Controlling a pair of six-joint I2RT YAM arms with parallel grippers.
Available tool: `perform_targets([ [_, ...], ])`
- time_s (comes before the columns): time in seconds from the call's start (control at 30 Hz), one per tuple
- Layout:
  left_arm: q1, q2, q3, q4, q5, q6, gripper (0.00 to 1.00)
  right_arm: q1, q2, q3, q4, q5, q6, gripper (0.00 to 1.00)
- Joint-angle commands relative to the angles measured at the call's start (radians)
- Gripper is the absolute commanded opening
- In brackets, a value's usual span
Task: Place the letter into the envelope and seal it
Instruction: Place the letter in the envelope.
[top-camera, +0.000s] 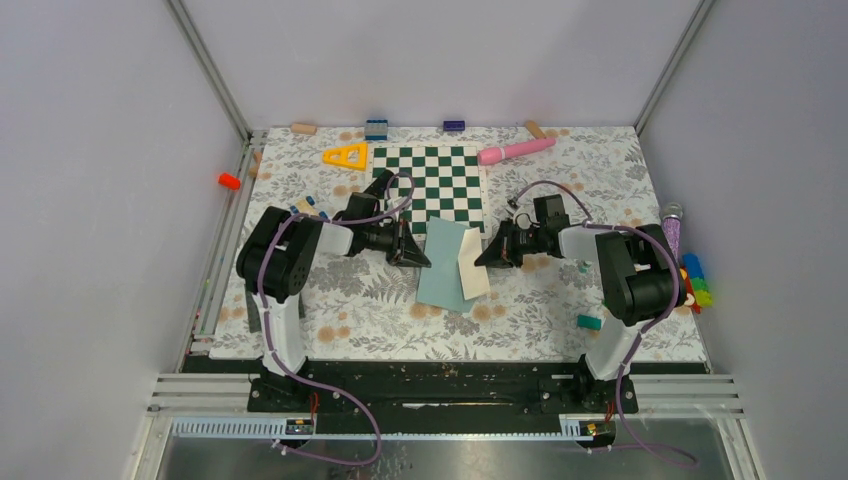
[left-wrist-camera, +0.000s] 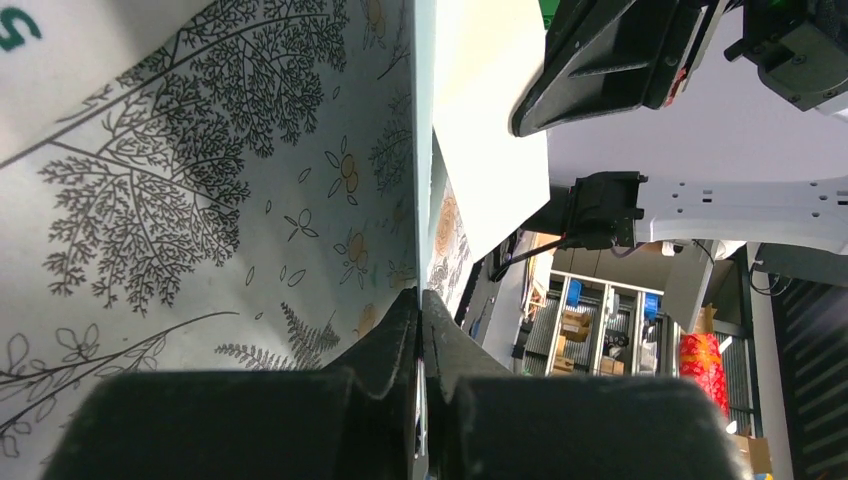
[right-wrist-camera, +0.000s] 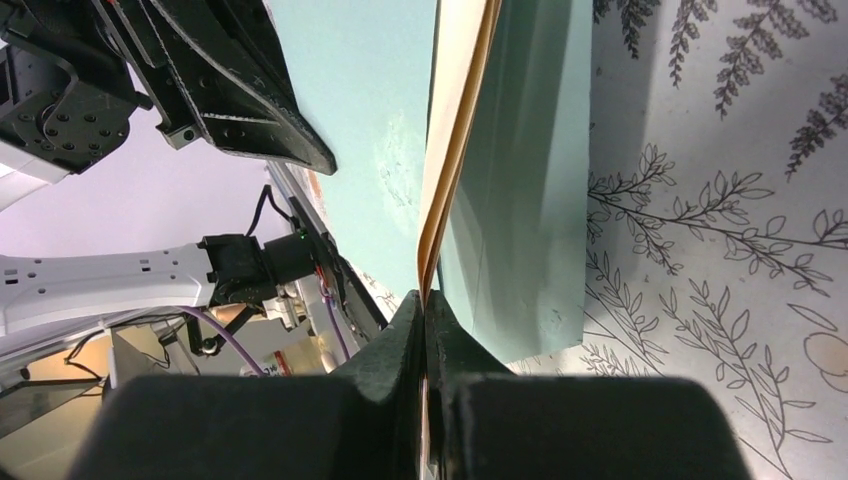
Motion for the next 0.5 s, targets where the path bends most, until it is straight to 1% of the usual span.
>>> perform_targets([
  [0.0,0.001,0.005,0.058,0.05,0.004,-0.011,0.0,-0.006,-0.013,0.046,-0.009,-0.002,-0.037,0.0],
  [0.13,0.001,-0.004,0.093,0.089,0.003,-0.049,0.0,-0.006,-0.045,0.063,0.005,0.012,-0.065,0.0],
  [0.23,0.001,0.003,0.113,0.158,-0.008,-0.119,0.0,-0.006,-0.057,0.085,0.006,0.048,-0.112,0.0],
  [0.33,0.0,0.023,0.099,0.293,-0.017,-0.227,0.0,-0.006,-0.039,0.119,0.01,0.068,-0.146,0.0],
  [0.47,0.0,0.067,0.044,0.497,-0.008,-0.379,0.0,-0.006,-0.005,0.133,0.065,0.079,-0.13,0.0],
])
